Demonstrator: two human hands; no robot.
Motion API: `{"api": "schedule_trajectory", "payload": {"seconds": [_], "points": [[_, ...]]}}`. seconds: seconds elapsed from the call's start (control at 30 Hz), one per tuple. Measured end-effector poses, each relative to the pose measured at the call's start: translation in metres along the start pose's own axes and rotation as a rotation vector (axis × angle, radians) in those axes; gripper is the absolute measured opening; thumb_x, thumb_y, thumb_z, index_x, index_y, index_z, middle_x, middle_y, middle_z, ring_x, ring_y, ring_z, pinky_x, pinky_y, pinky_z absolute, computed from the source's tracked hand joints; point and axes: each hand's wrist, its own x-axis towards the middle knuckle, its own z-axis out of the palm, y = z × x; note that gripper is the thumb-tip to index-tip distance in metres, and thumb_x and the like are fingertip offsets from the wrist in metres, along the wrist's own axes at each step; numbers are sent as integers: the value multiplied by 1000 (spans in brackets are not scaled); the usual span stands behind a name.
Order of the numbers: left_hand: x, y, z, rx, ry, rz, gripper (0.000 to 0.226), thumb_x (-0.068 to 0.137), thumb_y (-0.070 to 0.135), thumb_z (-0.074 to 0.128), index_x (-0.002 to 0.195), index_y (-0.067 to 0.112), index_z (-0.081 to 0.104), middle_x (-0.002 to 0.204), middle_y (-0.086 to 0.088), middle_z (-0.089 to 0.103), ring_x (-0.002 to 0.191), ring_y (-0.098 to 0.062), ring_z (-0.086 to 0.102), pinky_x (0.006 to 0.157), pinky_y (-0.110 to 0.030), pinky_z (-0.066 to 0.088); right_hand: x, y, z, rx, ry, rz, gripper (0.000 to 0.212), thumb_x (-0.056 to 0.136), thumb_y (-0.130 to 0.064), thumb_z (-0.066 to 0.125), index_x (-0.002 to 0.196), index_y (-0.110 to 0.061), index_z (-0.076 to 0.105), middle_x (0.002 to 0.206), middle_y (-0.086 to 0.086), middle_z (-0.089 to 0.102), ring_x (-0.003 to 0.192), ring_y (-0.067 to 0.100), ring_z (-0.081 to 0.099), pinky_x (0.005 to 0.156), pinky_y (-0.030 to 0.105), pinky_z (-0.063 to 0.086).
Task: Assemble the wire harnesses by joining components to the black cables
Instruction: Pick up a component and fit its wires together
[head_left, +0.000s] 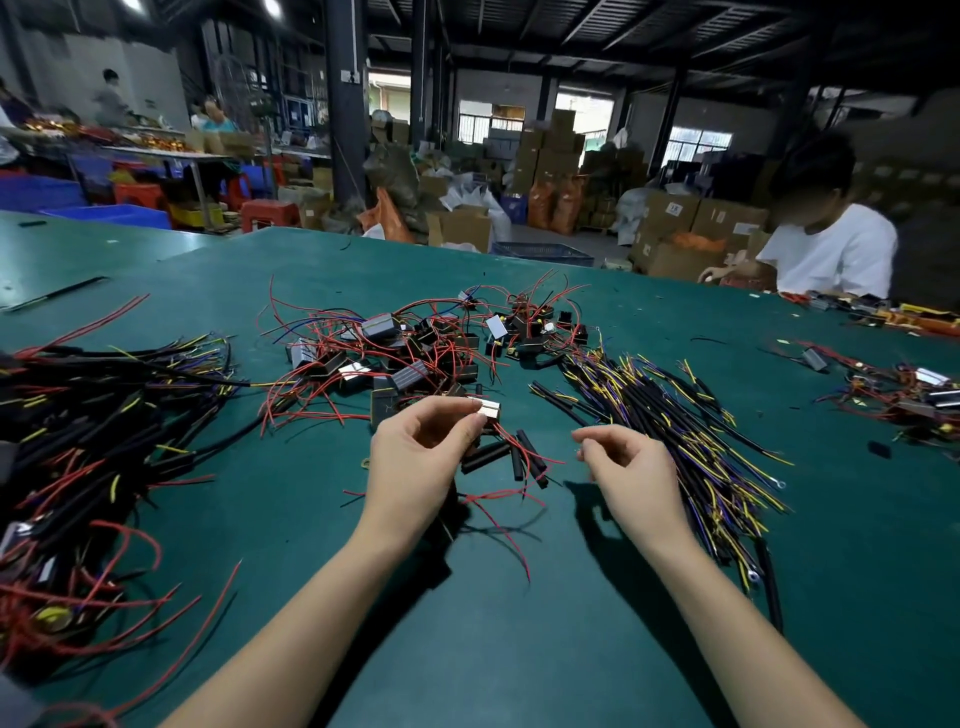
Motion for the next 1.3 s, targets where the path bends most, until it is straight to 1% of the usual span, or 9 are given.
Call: {"api": "schedule_trajectory", "payload": {"seconds": [0.13, 0.23, 0.53, 0.63, 0.7, 0.83, 0.93, 1.17, 1.3], "points": [[-1, -2, 2, 20, -36, -24, 14, 83, 3, 70, 88, 15, 74, 80, 5, 74, 71, -1, 65, 69, -11, 50, 1, -11, 13, -193, -27, -160, 10, 84, -14, 68, 78, -20, 74, 71, -8, 67, 60, -2, 55, 59, 7, 40], [-2, -2, 2, 79, -65, -31, 13, 81, 3, 72, 90, 12, 74, 80, 4, 74, 69, 3, 65, 67, -8, 46, 6, -22, 30, -420, -174, -202, 9, 83, -26, 69, 80, -21, 75, 79, -6, 67, 73, 8, 57, 67, 24, 44], [1, -1, -4, 215, -200, -14, 20, 78, -1, 73, 94, 11, 68, 76, 0, 65, 70, -8, 58, 71, -17, 48, 34, -42, 54, -890, -335, 105, 28, 75, -37, 73, 77, -12, 59, 86, 4, 59, 82, 28, 57, 57, 24, 34], [0, -1, -4, 210, -166, 6, 11, 80, 5, 73, 87, 13, 69, 77, 1, 70, 69, -5, 62, 69, -16, 50, 35, -47, 53, -831, -333, 229, 39, 74, -34, 74, 68, -15, 41, 73, 1, 46, 77, 26, 51, 60, 26, 36], [0, -2, -3, 175, -119, 4, 5, 83, 9, 71, 83, 13, 71, 77, 1, 73, 72, -6, 66, 70, -16, 51, 32, -45, 46, -663, -266, 242, 29, 74, -29, 71, 66, -10, 52, 69, 3, 53, 72, 26, 54, 63, 29, 41], [-1, -5, 0, 127, -115, -8, 7, 85, 12, 70, 80, 14, 74, 71, 5, 72, 67, 1, 64, 65, -10, 47, 5, -36, 27, 84, -7, 84, 8, 81, -8, 65, 79, -13, 61, 78, 9, 68, 69, 15, 57, 67, 25, 45], [-2, -6, 3, 129, -168, -32, 5, 83, 12, 71, 82, 13, 76, 75, 2, 74, 73, -8, 68, 70, -18, 52, -10, -32, 16, 386, -86, 48, 19, 88, 1, 60, 97, -15, 59, 76, 2, 69, 59, 4, 57, 57, 14, 45], [-2, -9, 4, 161, -173, -22, 5, 83, 12, 71, 83, 12, 76, 81, -2, 74, 82, -21, 69, 79, -33, 54, -13, -28, 14, 98, -229, -259, 13, 87, -8, 67, 92, -18, 70, 75, -8, 66, 67, 3, 57, 65, 21, 47], [-2, -11, 4, 193, -188, 16, 7, 84, 14, 71, 81, 17, 77, 80, -5, 71, 76, -22, 65, 73, -34, 51, -17, -23, 16, -141, -178, -501, 14, 81, -7, 73, 94, -14, 71, 78, -16, 62, 64, -2, 53, 61, 6, 36]]}}
